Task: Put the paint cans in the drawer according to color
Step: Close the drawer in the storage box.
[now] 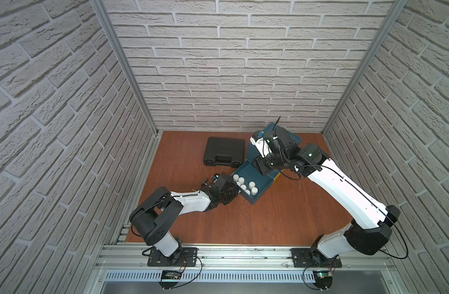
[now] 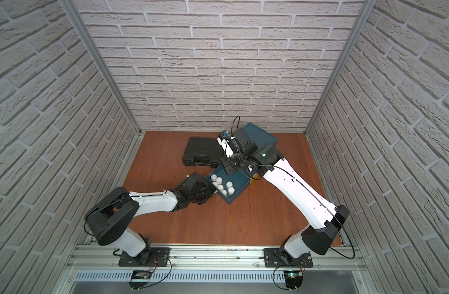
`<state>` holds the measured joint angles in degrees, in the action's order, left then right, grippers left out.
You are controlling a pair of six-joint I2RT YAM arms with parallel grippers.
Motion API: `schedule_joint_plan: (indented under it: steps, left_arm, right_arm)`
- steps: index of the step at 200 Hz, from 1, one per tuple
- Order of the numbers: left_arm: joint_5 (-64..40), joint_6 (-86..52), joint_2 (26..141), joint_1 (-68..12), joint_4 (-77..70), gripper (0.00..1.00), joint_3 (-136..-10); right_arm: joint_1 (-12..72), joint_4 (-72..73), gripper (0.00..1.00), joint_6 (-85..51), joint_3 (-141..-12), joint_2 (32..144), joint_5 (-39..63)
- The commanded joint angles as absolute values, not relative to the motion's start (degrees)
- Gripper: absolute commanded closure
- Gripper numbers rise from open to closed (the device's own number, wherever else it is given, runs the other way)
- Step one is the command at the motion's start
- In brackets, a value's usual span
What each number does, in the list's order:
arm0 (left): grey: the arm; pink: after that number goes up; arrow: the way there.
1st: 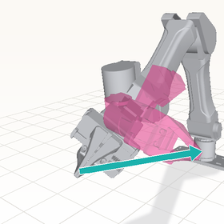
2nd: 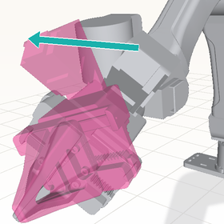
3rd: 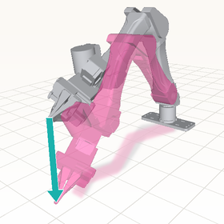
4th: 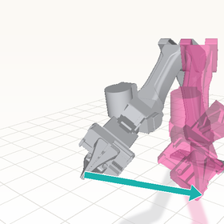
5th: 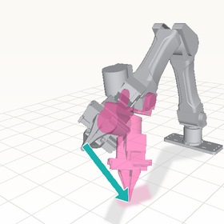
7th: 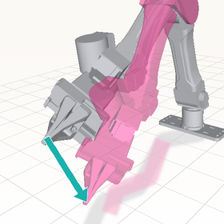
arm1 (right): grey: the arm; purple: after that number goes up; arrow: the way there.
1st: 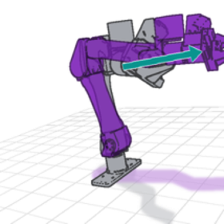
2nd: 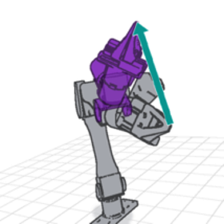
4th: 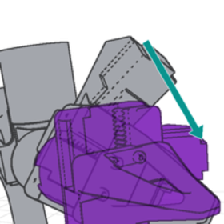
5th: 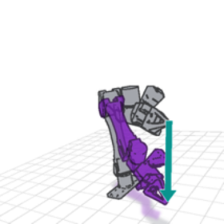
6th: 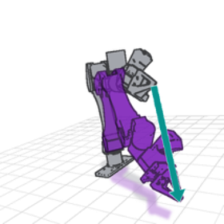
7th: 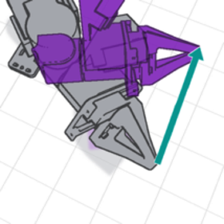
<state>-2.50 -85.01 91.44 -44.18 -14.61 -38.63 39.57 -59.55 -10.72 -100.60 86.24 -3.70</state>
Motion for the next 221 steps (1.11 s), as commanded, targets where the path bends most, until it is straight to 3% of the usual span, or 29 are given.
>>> schedule_joint_plan:
  steps: [1,16,80,221]
  left_arm:
    - [-0.5,-83.7,90.4,-44.6,-17.2,0.93,-39.9]
    - [-0.5,-83.2,90.6,-44.6,-18.6,1.0,-40.1]
    - [-2.0,-80.8,92.4,-44.7,-20.9,1.0,-44.2]
    - [-8.0,-78.1,109.4,-42.9,-19.8,1.0,-61.9]
  right_arm:
    - [39.4,-58.6,0.58,-10.7,-99.8,84.2,-3.4]
    - [39.4,-58.6,0.58,-10.7,-99.9,84.2,-3.5]
    - [39.3,-58.7,0.59,-10.6,-100.3,83.9,-4.0]
    - [38.2,-58.8,0.59,-10.9,-99.3,82.1,-5.9]
